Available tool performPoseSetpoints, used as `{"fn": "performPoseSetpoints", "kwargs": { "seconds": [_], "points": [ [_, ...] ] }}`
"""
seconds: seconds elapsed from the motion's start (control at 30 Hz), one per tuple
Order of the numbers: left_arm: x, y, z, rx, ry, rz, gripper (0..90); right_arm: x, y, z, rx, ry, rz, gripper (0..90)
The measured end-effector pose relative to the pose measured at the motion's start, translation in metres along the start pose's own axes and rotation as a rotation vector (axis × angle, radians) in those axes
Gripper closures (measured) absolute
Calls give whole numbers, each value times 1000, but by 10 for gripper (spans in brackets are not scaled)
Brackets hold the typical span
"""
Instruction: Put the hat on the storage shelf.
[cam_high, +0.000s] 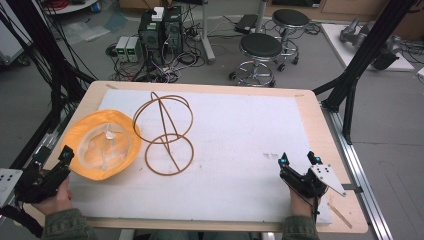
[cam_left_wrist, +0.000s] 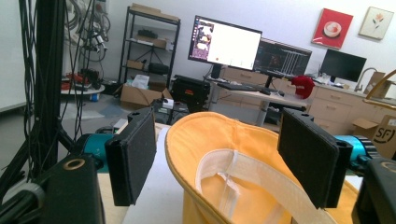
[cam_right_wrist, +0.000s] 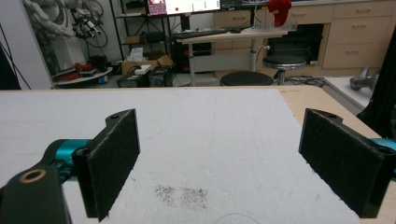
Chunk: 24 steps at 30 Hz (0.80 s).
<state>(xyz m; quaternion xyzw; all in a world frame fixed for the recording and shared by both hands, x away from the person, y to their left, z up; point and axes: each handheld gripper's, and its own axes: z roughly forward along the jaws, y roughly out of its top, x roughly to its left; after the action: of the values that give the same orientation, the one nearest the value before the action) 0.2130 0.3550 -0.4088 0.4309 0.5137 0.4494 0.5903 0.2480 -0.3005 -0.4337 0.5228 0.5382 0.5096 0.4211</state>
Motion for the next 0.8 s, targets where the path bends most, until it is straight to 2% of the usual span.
{"fn": "performPoseSetpoints", "kwargs": {
  "seconds": [0.17,0.27,0.8],
  "points": [
    [0,0,-1,1,1,0,284,0,0,1,8,2,1,113],
    [-1,0,-2,-5,10,15,284,0,0,1,6,0,3,113],
    [-2,2,-1,-4,0,12,284,0,-1,2,20,5,5,113]
  ]
}}
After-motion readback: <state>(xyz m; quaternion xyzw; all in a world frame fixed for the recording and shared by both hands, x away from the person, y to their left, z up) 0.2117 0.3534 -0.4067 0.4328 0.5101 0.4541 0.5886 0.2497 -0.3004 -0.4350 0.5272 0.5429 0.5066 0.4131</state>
